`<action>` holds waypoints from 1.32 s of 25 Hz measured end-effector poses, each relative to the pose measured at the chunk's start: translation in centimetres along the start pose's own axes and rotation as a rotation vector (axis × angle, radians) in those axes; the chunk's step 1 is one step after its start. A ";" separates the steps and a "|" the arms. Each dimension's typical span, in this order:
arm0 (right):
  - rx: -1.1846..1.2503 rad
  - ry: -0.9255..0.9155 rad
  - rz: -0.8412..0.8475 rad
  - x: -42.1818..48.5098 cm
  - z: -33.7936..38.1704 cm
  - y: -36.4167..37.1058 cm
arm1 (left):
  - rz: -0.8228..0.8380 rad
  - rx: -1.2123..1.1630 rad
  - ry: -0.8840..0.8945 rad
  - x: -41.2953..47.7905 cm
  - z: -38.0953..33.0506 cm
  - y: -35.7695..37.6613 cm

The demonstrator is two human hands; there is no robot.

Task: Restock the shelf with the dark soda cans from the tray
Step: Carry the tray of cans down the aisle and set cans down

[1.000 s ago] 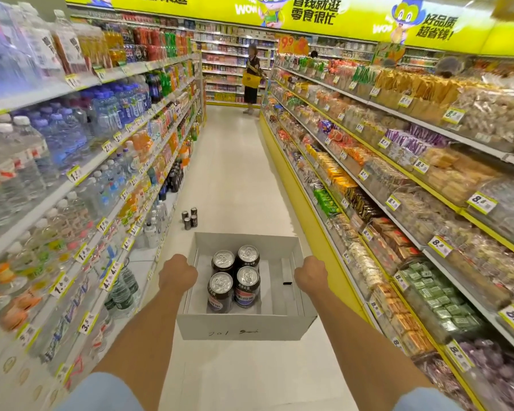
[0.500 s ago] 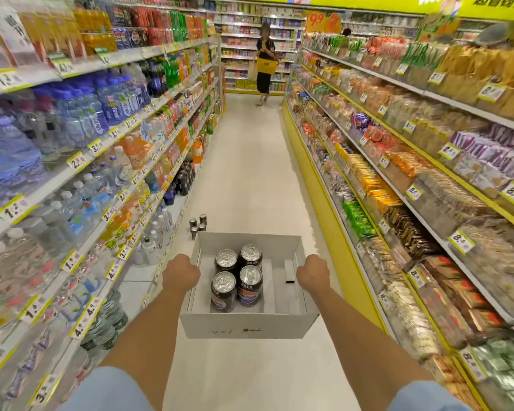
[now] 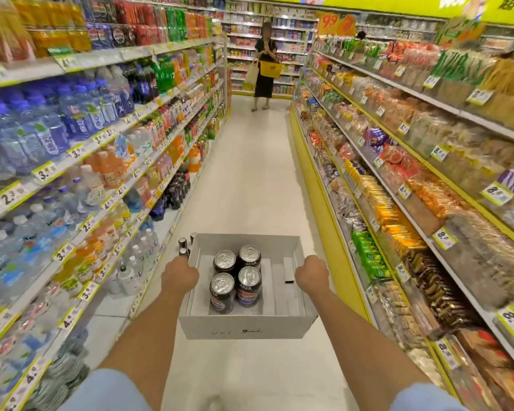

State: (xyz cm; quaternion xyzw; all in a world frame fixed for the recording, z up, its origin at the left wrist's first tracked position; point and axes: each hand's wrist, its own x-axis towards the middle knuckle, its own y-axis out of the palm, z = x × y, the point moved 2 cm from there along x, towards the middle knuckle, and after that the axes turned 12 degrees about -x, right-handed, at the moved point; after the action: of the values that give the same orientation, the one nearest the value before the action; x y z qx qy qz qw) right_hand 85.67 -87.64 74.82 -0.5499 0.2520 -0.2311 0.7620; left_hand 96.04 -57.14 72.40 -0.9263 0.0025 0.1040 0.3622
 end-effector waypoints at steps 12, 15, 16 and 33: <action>0.030 0.048 -0.011 28.7 10.5 1.2 | 0.035 0.001 -0.012 28.9 -11.8 6.8; 0.030 0.041 -0.020 35.1 13.0 0.5 | 0.032 0.006 -0.021 34.7 -15.2 7.6; 0.029 0.036 -0.015 37.1 13.7 0.4 | 0.032 0.010 -0.020 36.5 -16.1 8.0; -0.037 -0.157 0.105 72.7 24.8 1.2 | -0.134 -0.054 -0.243 61.8 -26.7 17.6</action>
State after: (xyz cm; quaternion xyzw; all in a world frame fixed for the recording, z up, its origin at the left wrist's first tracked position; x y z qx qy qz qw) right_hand 157.31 -115.18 70.91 -0.5665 0.2242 -0.1425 0.7801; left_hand 160.22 -83.65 67.67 -0.9144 -0.1058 0.1909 0.3409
